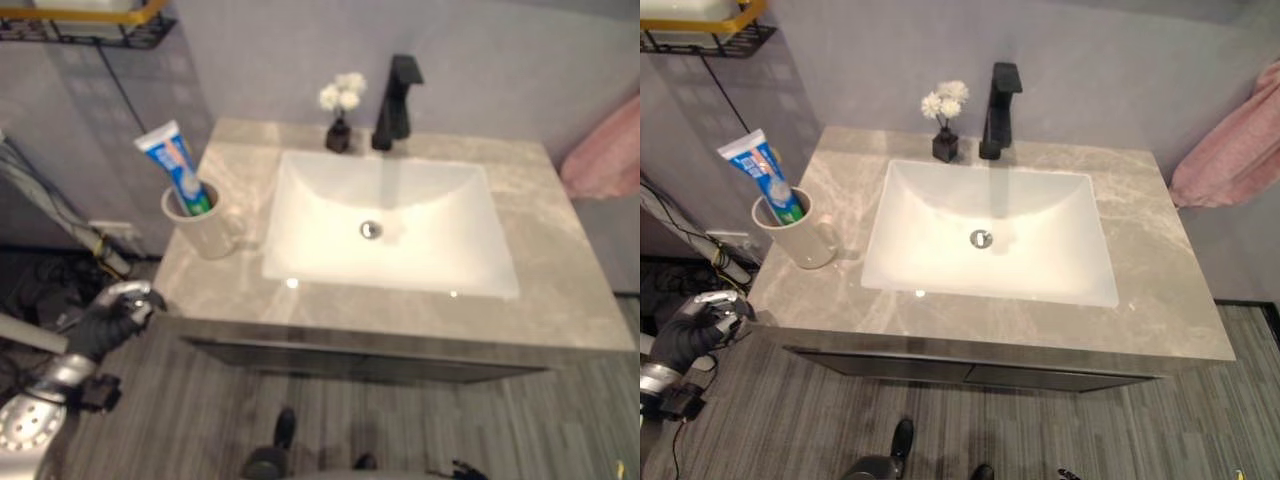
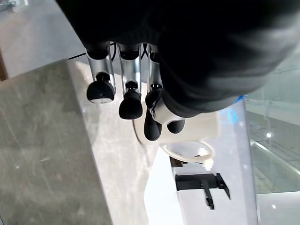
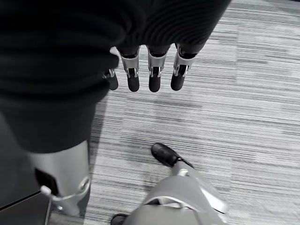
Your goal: Put brush and paste in cup on sink, flatten towel.
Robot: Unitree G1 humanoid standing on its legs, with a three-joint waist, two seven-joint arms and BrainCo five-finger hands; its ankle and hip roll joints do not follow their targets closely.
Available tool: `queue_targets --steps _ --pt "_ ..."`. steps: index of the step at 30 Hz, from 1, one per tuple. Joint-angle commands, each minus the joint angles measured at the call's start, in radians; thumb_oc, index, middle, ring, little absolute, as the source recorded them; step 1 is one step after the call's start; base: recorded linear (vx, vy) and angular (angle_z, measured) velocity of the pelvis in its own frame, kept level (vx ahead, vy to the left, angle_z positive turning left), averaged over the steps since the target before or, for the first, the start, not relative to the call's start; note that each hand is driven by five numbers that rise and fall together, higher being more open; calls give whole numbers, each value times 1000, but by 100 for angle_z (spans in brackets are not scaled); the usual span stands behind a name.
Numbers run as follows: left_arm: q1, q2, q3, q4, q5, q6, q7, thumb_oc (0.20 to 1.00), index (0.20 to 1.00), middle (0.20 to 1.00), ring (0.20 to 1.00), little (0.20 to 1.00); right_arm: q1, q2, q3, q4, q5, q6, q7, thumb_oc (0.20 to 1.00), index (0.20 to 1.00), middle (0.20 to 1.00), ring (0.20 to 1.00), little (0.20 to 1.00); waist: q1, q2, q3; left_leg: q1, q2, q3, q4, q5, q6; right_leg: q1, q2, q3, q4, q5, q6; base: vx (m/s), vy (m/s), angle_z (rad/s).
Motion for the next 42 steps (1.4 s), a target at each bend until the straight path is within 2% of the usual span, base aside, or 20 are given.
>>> queue_targets --steps 1,9,14,25,29,42 --pt "-3 27 35 -40 37 -63 15 200 200 200 200 200 -24 -17 54 -4 9 2 -10 1000 1000 1000 1000 1000 -14 -12 -8 -2 19 9 12 -89 31 -18 -48 -4 1 47 56 44 54 -10" --pt "-51 40 -3 -18 50 -59 26 200 200 200 200 200 -35 -15 61 -8 17 3 -11 1000 1000 1000 1000 1000 -29 -14 0 -13 15 20 12 -91 36 -38 -52 9 1 60 59 43 29 -10" --pt "-52 58 17 -14 89 -53 48 200 200 200 200 200 -26 -10 15 -15 84 -4 -15 1000 1000 1000 1000 1000 -40 -15 3 -20 15 26 12 -93 38 -51 -54 16 1 69 63 49 23 -7" --pt "-94 60 68 9 98 -52 100 200 200 200 200 200 -11 -13 10 -5 80 3 -6 1000 1000 1000 1000 1000 -53 -22 28 -61 14 18 12 -84 37 -85 -53 12 1 86 64 44 13 -1" --pt "-170 37 18 46 24 -47 116 200 200 200 200 200 -26 -19 16 -9 92 5 -16 1000 1000 1000 1000 1000 -61 -23 36 -82 14 18 12 -81 37 -105 -53 13 1 93 65 8 3 0" --pt "-247 78 -11 35 37 -50 140 200 200 200 200 200 -61 -26 37 -20 105 4 -21 1000 1000 1000 1000 1000 -79 -28 47 -115 13 20 12 -79 39 -148 -54 38 1 111 68 16 8 -4"
